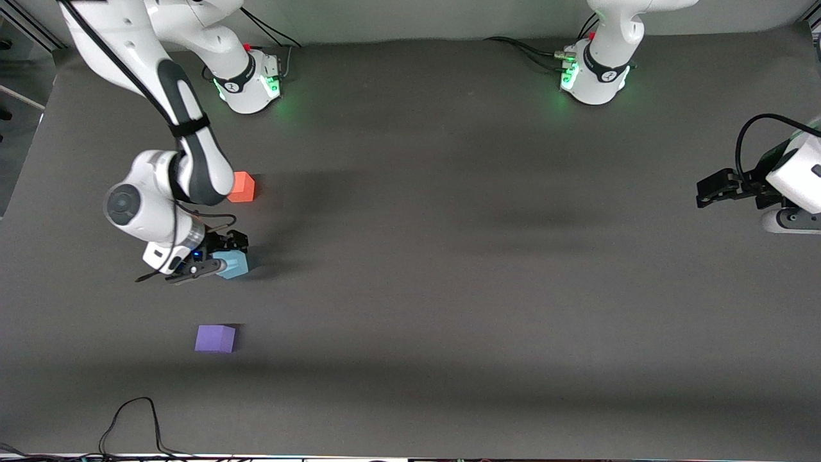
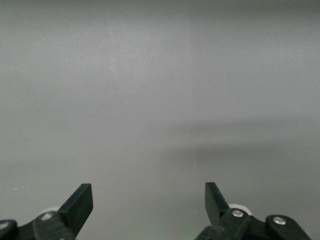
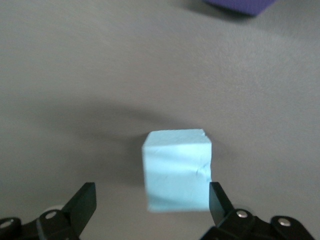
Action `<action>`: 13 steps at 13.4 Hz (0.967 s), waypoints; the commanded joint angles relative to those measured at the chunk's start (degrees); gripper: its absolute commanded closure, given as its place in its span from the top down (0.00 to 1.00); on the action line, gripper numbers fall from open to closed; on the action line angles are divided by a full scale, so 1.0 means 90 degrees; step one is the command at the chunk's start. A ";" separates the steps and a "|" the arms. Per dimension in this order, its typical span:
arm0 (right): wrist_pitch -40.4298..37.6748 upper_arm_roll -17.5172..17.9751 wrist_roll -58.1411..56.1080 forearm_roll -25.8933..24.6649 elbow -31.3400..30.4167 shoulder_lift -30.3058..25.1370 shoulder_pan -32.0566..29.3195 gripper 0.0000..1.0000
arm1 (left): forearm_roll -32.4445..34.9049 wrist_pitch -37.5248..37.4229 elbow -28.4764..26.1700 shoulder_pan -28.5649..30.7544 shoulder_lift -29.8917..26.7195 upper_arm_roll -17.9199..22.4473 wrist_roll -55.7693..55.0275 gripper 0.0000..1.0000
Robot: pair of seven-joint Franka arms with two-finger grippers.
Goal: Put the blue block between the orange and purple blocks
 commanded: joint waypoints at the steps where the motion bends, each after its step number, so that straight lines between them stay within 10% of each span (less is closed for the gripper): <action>1: -0.1028 -0.0176 -0.0279 0.0074 0.0165 -0.0957 0.0013 1.00 | -0.0019 -0.0050 -0.0095 -0.0074 -0.0152 0.0054 -0.0011 1.00; 13: -0.5434 0.0107 0.1125 -0.1234 0.3446 -0.2248 0.0052 1.00 | -0.0019 -0.0079 -0.0076 -0.0055 -0.0171 0.0054 0.0009 1.00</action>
